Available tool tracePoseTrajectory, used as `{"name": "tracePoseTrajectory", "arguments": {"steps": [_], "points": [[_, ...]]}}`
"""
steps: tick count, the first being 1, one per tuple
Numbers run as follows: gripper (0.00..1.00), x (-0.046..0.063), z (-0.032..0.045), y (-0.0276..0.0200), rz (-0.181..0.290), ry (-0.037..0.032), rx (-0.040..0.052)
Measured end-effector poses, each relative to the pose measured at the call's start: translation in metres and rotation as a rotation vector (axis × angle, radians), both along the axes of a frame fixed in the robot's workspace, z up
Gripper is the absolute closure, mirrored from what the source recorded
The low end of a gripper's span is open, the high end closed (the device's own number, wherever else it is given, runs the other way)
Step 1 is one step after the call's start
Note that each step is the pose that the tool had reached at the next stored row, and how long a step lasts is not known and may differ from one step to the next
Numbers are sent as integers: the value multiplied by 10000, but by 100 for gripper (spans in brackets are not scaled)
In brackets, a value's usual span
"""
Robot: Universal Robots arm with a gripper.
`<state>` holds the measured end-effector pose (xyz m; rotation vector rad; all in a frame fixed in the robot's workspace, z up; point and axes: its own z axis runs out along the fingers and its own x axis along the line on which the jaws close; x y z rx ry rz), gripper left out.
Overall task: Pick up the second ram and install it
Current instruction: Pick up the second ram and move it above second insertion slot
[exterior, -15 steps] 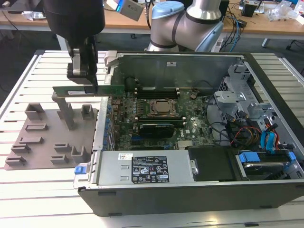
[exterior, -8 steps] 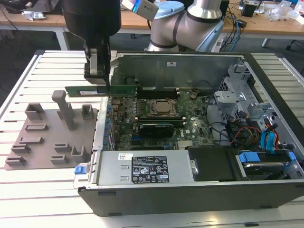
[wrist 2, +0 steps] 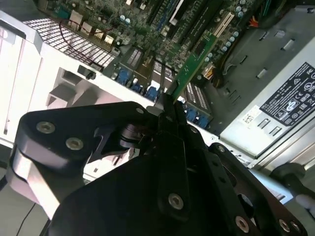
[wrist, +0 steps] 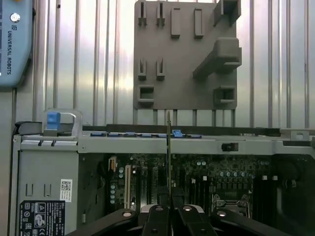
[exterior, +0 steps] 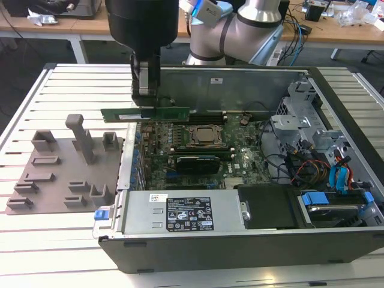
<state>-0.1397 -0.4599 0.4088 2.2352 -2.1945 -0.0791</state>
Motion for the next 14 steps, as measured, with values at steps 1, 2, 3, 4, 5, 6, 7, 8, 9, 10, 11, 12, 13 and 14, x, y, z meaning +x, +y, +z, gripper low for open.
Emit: {"name": "tracePoseTrajectory", "arguments": {"steps": [1,2,3,4,5,6,7,8,9,10,11,12,13,14], "points": [[87,23,-1,1,0,7,0],[87,53,-2,4,1,16,0],[87,88,-4,8,2,28,0],[87,125,-7,11,1,42,20],[87,164,-13,12,-2,55,141],[87,207,-24,15,-13,65,315],[87,242,-41,21,-26,81,326],[87,267,-56,28,-49,89,325],[87,291,-72,33,-76,97,327],[87,352,-108,48,-114,125,326],[87,392,-127,61,-122,144,326],[87,422,-141,74,-125,159,326],[87,454,-162,103,-126,181,326],[87,476,-184,139,-128,194,326]]}}
